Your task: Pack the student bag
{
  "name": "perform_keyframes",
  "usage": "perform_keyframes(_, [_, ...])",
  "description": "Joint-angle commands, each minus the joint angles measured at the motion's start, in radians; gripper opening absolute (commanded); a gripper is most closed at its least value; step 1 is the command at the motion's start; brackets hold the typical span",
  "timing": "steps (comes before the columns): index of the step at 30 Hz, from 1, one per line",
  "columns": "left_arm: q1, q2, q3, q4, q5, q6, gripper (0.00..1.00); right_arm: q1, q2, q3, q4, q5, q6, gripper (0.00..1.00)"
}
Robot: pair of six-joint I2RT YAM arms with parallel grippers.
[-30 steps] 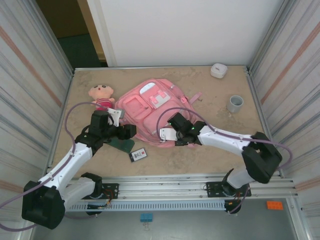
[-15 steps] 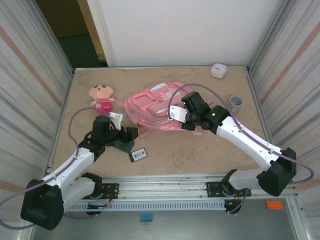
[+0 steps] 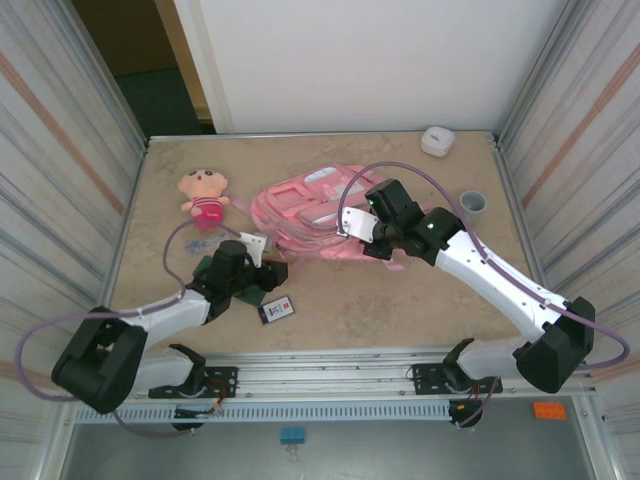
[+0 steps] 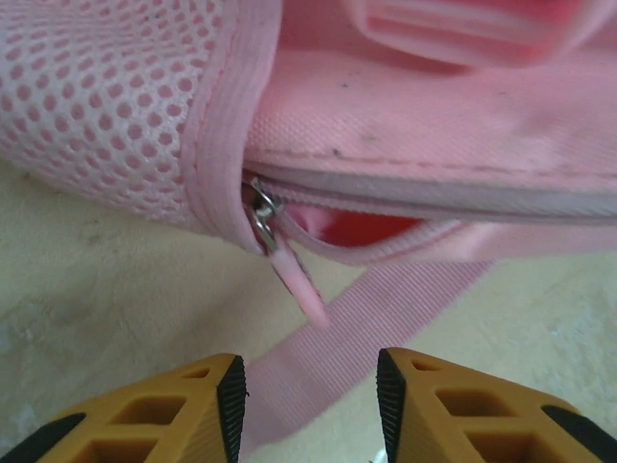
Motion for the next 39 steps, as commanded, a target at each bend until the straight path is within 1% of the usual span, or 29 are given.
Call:
perform_keyframes(1, [0.001,0.082,0.04,0.106,-0.038,0.038,0.42,-0.008,-0.052,0.054,0.069,-0.017,0.041,0.0])
perform_keyframes(3, [0.007,0.146,0.067,0.125,-0.012,0.044,0.41,-0.009,-0.054,0.056,0.071,-0.023,0.044,0.0])
perform_keyframes(4, [0.007,0.166,0.075,0.135,-0.002,0.046,0.39,-0.008,-0.056,0.054,0.072,-0.023,0.044,0.0])
perform_keyframes(8, [0.009,0.207,0.084,0.163,0.05,0.049,0.12,-0.008,-0.057,0.038,0.094,-0.012,0.064,0.0])
perform_keyframes(12, [0.004,0.186,0.055,0.19,0.057,0.064,0.01,-0.008,-0.068,-0.019,0.126,-0.014,0.076,0.0])
perform_keyframes(15, [0.003,0.163,0.045,0.177,0.081,0.104,0.0,-0.009,-0.089,-0.051,0.154,-0.017,0.098,0.0])
perform_keyframes(17, [-0.007,0.137,0.05,0.128,0.109,0.143,0.0,-0.011,-0.099,-0.062,0.167,-0.004,0.117,0.0])
perform_keyframes(22, [-0.071,0.055,0.022,0.111,0.207,0.253,0.0,-0.014,-0.114,-0.112,0.248,0.032,0.164,0.0])
perform_keyframes(26, [-0.094,-0.015,0.006,0.116,0.285,0.277,0.0,-0.013,-0.113,-0.137,0.286,0.036,0.182,0.0])
perform_keyframes(28, [-0.097,-0.054,0.002,0.088,0.316,0.289,0.0,-0.015,-0.118,-0.142,0.295,0.038,0.187,0.0])
perform_keyframes(30, [-0.099,-0.091,0.001,0.031,0.304,0.297,0.0,-0.025,-0.126,-0.145,0.293,0.027,0.189,0.0])
perform_keyframes(31, [-0.099,-0.111,0.001,-0.008,0.259,0.284,0.0,-0.031,-0.134,-0.144,0.289,0.014,0.191,0.0])
perform_keyframes(32, [-0.096,-0.129,0.0,-0.046,0.194,0.27,0.02,-0.037,-0.141,-0.146,0.284,-0.002,0.192,0.0])
perform_keyframes(34, [-0.082,-0.166,-0.016,-0.106,0.042,0.216,0.21,-0.055,-0.165,-0.135,0.259,-0.069,0.193,0.0])
perform_keyframes(35, [-0.067,-0.179,-0.028,-0.119,-0.009,0.185,0.3,-0.064,-0.175,-0.127,0.245,-0.094,0.197,0.0])
perform_keyframes(37, [-0.017,-0.207,-0.063,-0.111,-0.063,0.116,0.5,-0.078,-0.198,-0.113,0.221,-0.151,0.199,0.0])
perform_keyframes(39, [0.023,-0.217,-0.1,-0.054,-0.061,0.083,0.66,-0.084,-0.212,-0.098,0.204,-0.19,0.199,0.0])
